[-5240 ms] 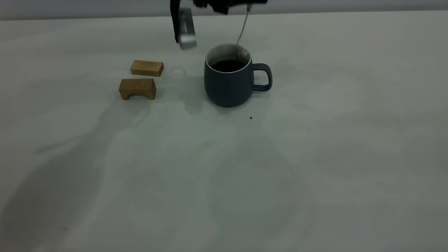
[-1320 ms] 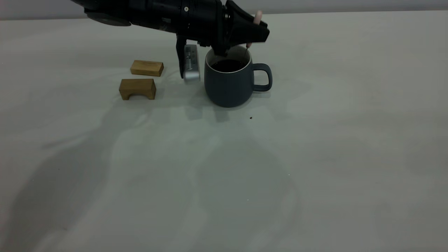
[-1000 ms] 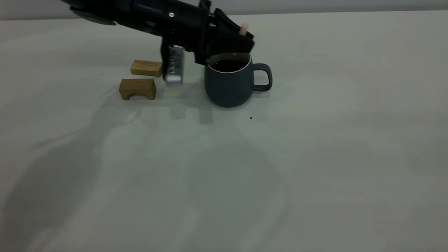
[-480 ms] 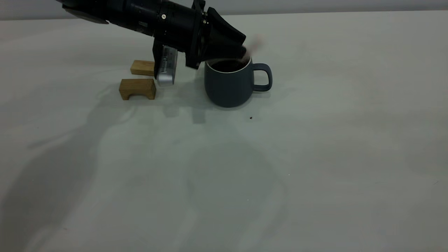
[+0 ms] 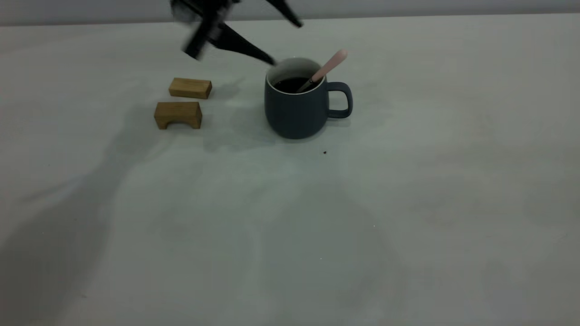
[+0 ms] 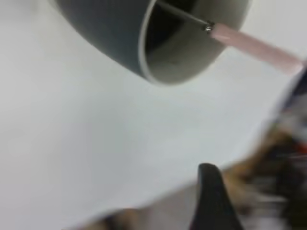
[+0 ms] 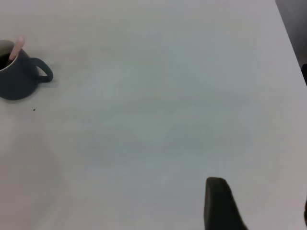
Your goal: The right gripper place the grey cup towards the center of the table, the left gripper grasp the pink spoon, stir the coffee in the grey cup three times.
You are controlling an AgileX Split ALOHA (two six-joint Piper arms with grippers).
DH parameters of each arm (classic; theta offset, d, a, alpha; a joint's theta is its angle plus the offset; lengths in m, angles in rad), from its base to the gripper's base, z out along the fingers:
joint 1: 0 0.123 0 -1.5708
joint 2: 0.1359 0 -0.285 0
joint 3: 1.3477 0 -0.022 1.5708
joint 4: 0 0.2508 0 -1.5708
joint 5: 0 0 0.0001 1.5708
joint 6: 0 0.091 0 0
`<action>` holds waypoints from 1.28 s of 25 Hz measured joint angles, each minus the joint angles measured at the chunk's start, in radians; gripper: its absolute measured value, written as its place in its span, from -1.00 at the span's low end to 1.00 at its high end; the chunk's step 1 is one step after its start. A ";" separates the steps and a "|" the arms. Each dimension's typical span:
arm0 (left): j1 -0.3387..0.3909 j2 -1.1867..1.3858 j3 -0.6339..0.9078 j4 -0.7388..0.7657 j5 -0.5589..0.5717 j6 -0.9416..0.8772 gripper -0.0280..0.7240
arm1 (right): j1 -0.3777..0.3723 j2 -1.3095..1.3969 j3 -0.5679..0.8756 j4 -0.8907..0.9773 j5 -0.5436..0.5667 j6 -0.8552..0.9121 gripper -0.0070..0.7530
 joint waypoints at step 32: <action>-0.049 -1.972 1.082 1.064 0.056 -0.109 -0.15 | 0.000 0.000 0.000 0.000 0.001 0.000 0.21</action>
